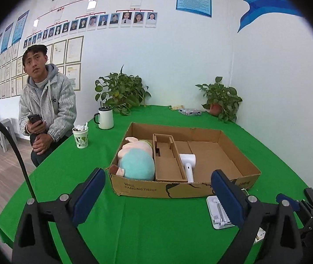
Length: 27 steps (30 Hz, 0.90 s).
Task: Organize objects
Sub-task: 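Withdraw the right gripper from the box toward the white phone stand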
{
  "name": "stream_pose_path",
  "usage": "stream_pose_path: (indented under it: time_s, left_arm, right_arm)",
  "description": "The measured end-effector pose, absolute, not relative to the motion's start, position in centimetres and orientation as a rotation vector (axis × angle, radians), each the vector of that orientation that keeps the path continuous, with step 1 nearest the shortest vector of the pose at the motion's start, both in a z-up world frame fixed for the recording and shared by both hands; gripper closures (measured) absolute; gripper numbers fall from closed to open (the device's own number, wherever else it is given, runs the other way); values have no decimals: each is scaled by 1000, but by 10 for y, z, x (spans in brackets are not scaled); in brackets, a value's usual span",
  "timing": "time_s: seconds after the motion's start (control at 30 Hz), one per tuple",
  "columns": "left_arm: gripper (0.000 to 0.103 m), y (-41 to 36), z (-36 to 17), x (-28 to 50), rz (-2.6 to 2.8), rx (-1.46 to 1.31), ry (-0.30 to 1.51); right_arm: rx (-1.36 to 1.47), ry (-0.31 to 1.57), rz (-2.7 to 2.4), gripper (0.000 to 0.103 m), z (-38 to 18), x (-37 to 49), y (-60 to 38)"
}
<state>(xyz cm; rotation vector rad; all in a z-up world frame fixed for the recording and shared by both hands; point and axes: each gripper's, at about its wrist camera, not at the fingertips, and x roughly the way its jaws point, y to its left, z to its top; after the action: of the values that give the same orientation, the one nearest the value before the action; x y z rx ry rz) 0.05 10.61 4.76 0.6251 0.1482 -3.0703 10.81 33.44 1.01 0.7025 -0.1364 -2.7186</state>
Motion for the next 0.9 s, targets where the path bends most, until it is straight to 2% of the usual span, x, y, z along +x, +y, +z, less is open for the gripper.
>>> stream_pose_path:
  time_s: [0.5,0.67,0.9]
  left_arm:
    - [6,89,20,3,-3063,748,168]
    - [6,94,0,-15,-3111,898,170]
    - [7,113,-20,-43,-3157,1089,216]
  right_arm:
    - [762,-125,-2715,4,-11,146,351]
    - [862,-167,-2687,4,-30,148,361]
    - [956,-90,-2562,5,-47,121,319]
